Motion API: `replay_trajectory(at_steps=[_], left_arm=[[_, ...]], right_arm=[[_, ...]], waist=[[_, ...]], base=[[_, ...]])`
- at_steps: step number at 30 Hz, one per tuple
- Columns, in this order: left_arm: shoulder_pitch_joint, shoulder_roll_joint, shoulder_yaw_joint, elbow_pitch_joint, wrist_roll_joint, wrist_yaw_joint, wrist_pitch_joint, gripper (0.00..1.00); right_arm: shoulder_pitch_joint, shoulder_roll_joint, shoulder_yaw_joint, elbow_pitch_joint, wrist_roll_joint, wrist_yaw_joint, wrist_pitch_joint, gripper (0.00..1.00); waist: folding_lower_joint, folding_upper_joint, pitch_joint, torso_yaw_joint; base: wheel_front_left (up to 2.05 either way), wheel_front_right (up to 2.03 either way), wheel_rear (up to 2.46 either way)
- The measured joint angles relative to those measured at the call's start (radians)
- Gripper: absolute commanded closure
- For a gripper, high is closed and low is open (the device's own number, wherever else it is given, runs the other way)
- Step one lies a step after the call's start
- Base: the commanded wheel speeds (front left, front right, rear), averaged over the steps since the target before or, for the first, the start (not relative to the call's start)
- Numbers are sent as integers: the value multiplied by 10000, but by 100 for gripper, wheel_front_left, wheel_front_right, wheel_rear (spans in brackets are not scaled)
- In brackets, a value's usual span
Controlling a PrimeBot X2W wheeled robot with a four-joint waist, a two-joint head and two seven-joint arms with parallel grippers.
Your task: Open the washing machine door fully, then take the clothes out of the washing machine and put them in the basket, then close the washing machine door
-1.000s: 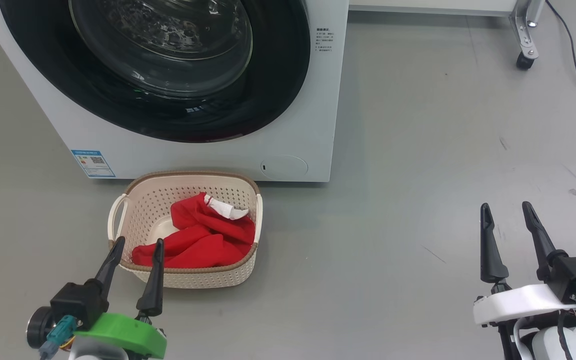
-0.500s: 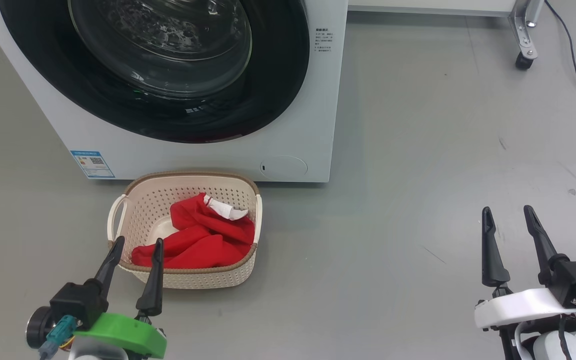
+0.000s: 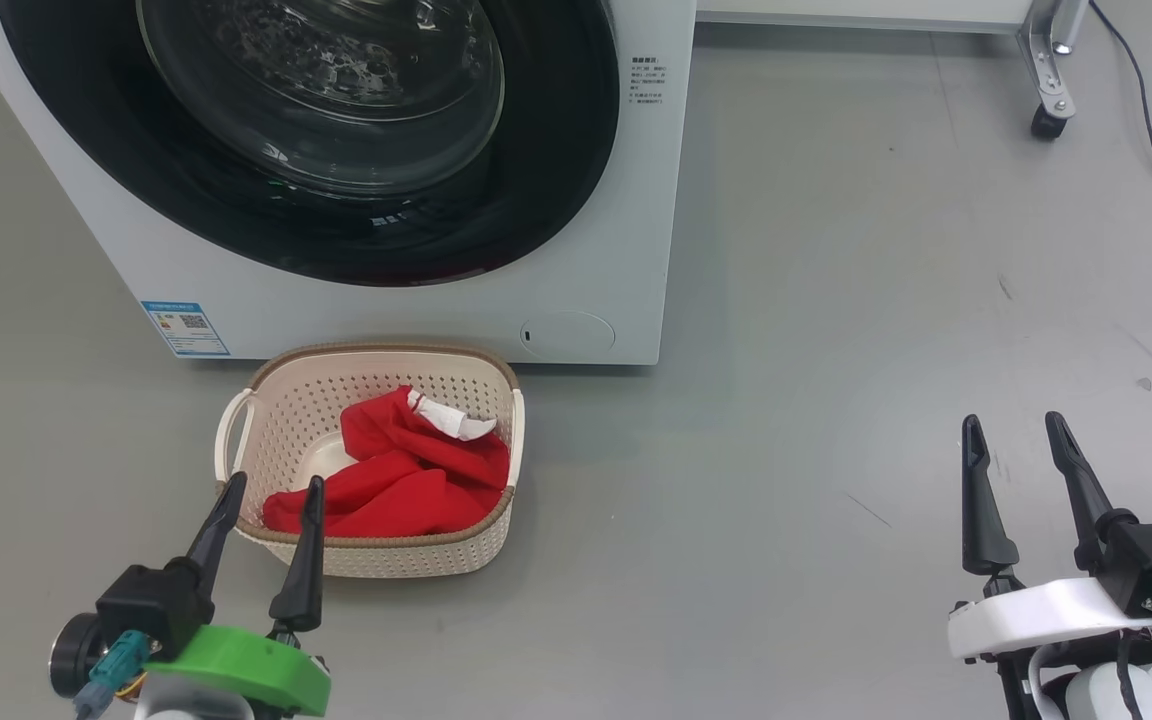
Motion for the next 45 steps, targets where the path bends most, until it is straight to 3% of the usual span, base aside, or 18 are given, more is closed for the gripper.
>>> replay_trajectory(at_steps=[1, 2, 17, 45], left_arm=[[0, -2, 15, -2, -4, 0, 0, 0], [0, -2, 27, 2, -17, 0, 0, 100], [263, -155, 48, 443, -834, 0, 236, 100], [259, -253, 667, 395, -4594, 0, 1285, 100]], right_arm=[[0, 6, -2, 0, -2, 0, 0, 0], [0, 15, -4, 2, -2, 0, 0, 100], [254, 232, 42, 545, 842, 127, 113, 100], [26, 349, -510, 976, 5078, 554, 1172, 100]], waist=[[0, 0, 3, -1], [0, 0, 6, -1], [0, 0, -40, -17], [0, 0, -171, -33]], base=[[0, 0, 0], [0, 0, 0], [0, 0, 0], [0, 0, 0]])
